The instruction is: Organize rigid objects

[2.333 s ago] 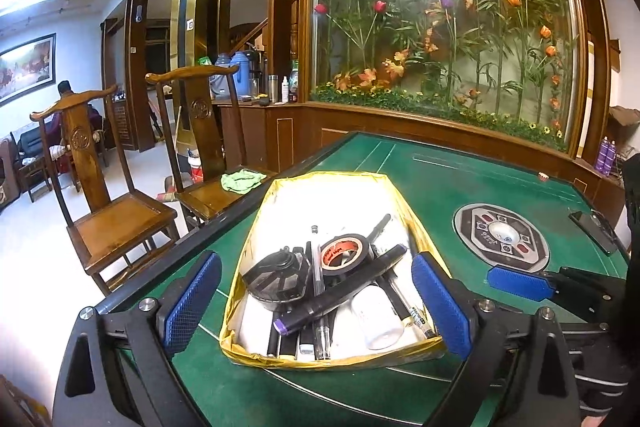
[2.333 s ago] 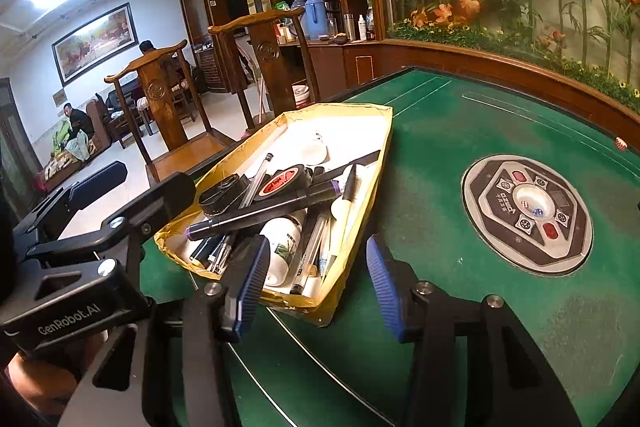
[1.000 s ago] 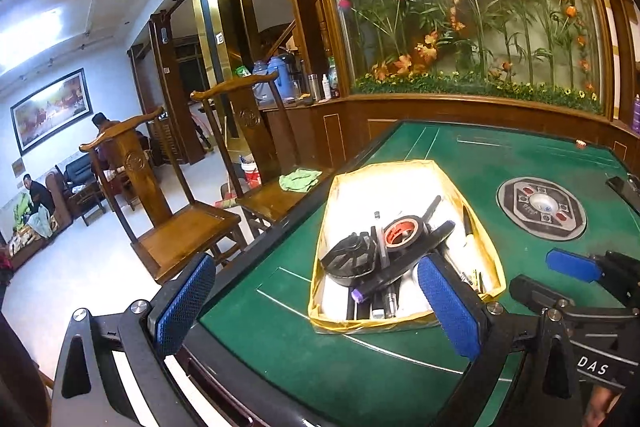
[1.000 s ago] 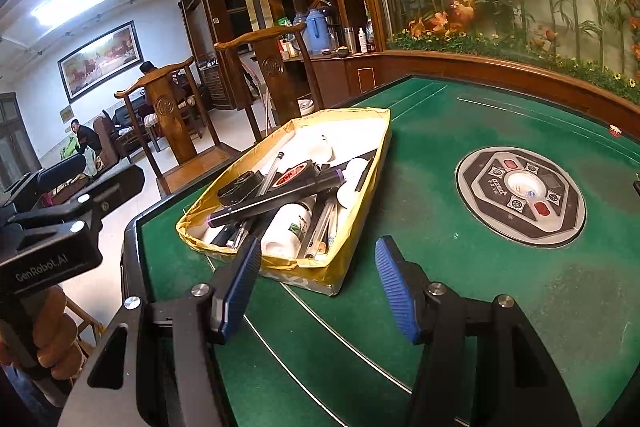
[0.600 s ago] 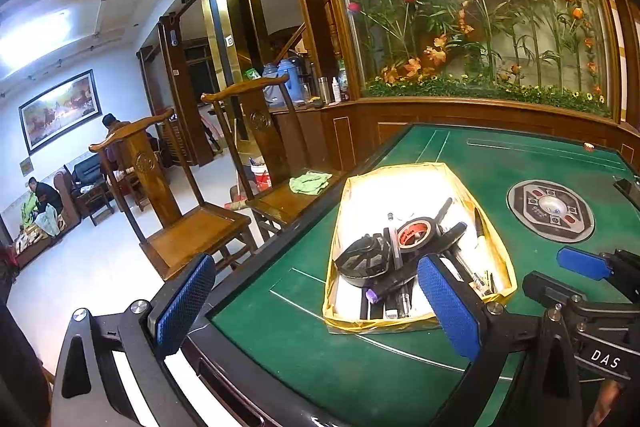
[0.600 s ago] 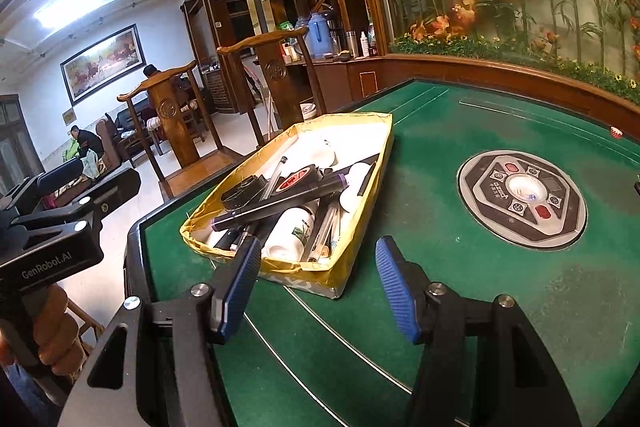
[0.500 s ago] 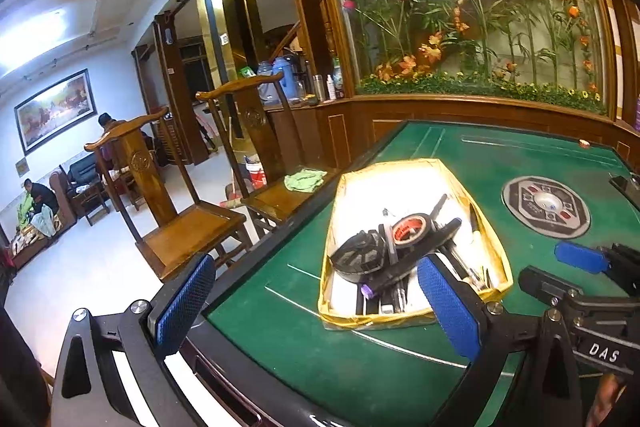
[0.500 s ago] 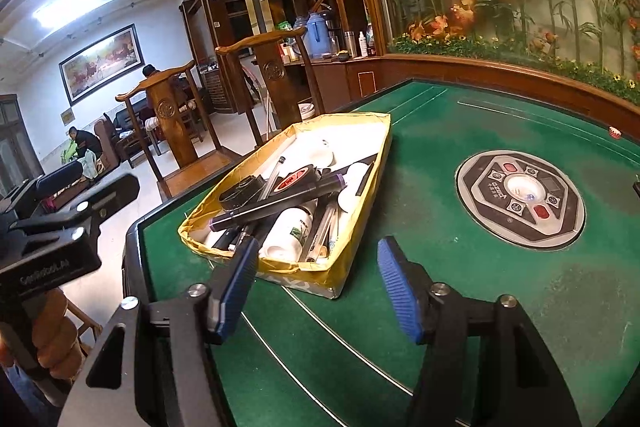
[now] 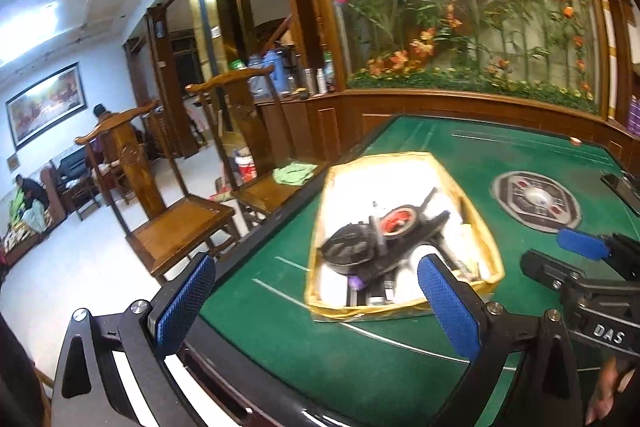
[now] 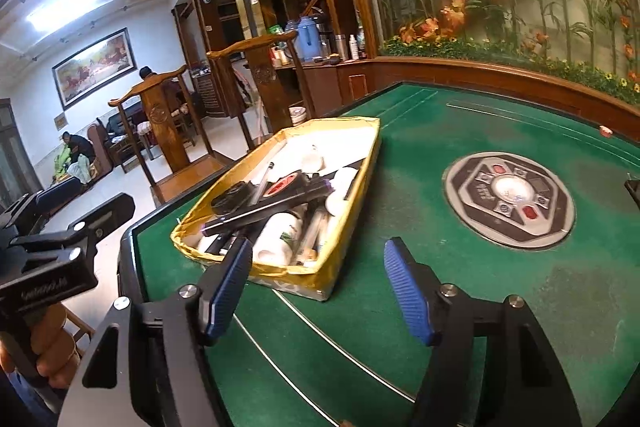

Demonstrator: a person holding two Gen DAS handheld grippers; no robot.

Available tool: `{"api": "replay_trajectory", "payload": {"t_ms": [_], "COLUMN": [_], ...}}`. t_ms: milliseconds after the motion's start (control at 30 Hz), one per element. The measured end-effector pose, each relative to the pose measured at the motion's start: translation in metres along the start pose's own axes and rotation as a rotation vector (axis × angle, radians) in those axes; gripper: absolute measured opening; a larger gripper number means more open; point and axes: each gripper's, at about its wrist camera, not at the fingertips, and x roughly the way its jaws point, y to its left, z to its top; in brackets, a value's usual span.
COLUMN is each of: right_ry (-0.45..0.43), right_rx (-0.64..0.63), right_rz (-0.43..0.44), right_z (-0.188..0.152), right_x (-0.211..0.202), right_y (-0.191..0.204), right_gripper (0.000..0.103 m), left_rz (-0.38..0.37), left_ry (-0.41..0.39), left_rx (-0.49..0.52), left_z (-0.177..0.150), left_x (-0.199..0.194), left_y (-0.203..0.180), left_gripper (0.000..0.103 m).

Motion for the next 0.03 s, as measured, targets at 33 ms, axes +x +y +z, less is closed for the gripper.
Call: {"api": "replay_trajectory", "payload": {"t_ms": [33], "right_ry": [0.001], "right_rx": [0.014], "right_rz": [-0.020], "right_z": [-0.0003], "right_x": [-0.0037], "right_y": [-0.0052], "right_gripper": [0.074], "left_rz": [-0.019], "left_ry": [0.002], "left_rx": [0.010], "left_z": [0.0004], "left_x": [-0.0011], "left_y": [-0.0058], "left_gripper": [0.102]}}
